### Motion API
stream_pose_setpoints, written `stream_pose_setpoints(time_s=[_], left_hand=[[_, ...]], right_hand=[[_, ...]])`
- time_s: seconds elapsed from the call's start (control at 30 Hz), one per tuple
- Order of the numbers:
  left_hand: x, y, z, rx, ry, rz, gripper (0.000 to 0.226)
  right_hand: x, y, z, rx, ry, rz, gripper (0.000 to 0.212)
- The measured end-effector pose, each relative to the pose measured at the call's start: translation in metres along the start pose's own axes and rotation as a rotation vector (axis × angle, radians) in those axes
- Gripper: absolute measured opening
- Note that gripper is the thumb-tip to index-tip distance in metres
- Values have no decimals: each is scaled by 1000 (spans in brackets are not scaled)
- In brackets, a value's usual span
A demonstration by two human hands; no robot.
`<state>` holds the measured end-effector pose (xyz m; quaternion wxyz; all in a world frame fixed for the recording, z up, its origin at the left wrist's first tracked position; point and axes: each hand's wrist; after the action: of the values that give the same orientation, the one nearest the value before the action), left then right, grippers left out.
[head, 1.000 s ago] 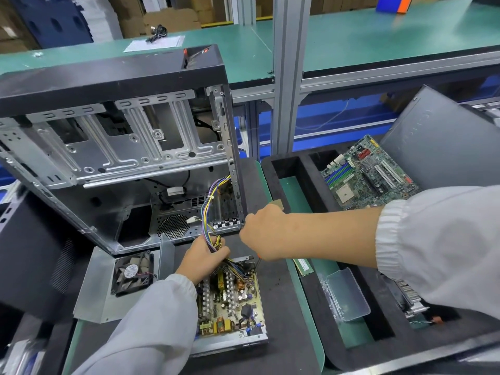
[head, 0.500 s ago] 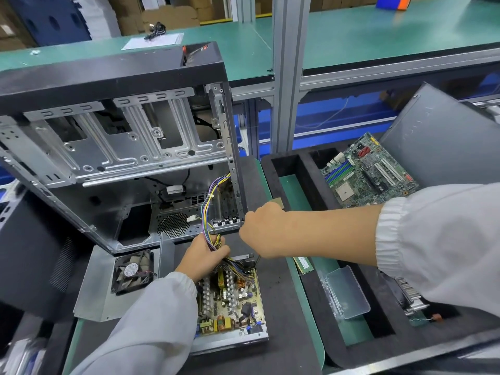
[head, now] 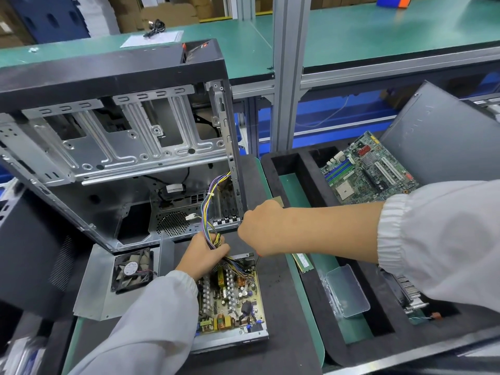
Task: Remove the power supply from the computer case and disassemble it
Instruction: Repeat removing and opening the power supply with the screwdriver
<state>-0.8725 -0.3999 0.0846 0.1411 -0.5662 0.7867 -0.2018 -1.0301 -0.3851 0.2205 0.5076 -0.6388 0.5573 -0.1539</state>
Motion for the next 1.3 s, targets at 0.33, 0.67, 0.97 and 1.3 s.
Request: stream_pose_setpoints(time_s=[0.33,0.67,0.97,1.3], left_hand=[[-1,0,-6,-4,35,-17,38],[-2,0,-6,0,15,-32,45],[-3,-1,-6,-10,38,-26,35],[-2,0,-4,-5,37,-32,38]], right_hand=[[0,3,1,-3,-15,-48,26],[-2,1,2,19,-17,-24,25],[-1,4,5,22,-17,-12,25],[0,2,3,13,-10,-35,24]])
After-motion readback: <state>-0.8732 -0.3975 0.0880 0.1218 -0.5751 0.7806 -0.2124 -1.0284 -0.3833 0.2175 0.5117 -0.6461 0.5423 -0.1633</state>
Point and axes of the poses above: each hand's wrist, its own x-axis towards the middle knuckle, its own y-axis out of the palm, z = x × y, and after that the axes turned 13 degrees about y, right-handed
